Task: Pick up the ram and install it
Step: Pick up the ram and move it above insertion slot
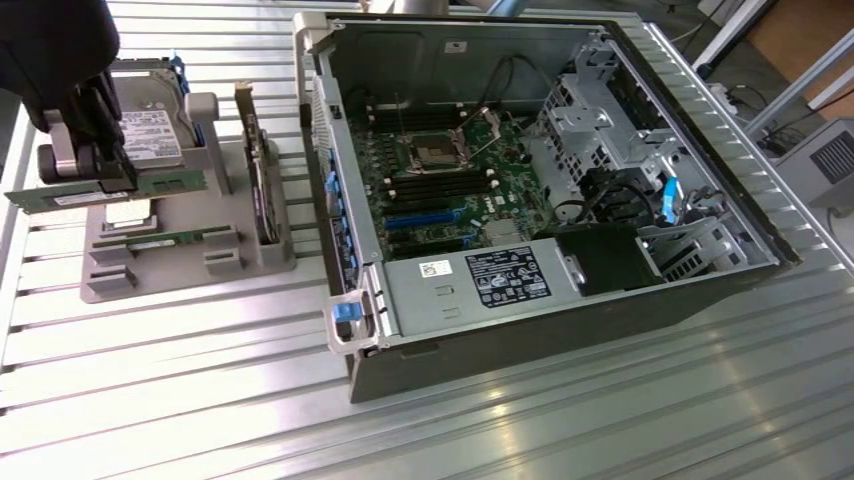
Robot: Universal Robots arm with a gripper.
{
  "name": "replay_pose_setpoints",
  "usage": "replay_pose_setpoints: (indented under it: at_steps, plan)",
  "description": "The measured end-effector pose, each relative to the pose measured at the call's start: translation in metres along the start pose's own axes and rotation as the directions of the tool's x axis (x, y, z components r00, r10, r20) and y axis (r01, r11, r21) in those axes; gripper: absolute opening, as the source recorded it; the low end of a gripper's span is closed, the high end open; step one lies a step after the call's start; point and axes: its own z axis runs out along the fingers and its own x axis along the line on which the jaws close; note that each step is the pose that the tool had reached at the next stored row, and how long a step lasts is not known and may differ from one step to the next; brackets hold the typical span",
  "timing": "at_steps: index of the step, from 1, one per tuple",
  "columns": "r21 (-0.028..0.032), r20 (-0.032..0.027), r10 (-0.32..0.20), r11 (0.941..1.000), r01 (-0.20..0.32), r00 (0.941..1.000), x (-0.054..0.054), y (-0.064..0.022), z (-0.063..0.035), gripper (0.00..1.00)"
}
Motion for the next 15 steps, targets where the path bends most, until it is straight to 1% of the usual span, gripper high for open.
replay_pose_setpoints:
  at_steps: [5,11,15]
  plan:
    - [0.0001,0.0001,0.0,1.0,0.0,1.0,0.0,0.0002,-0.0057,0.12]
    - [0.0001,0.0001,0.0,1.0,0.0,1.0,0.0,0.0003,-0.0084,0.12]
    - [0.0001,0.0001,0.0,1.0,0.0,1.0,-0.001,0.0005,-0.0134,0.12]
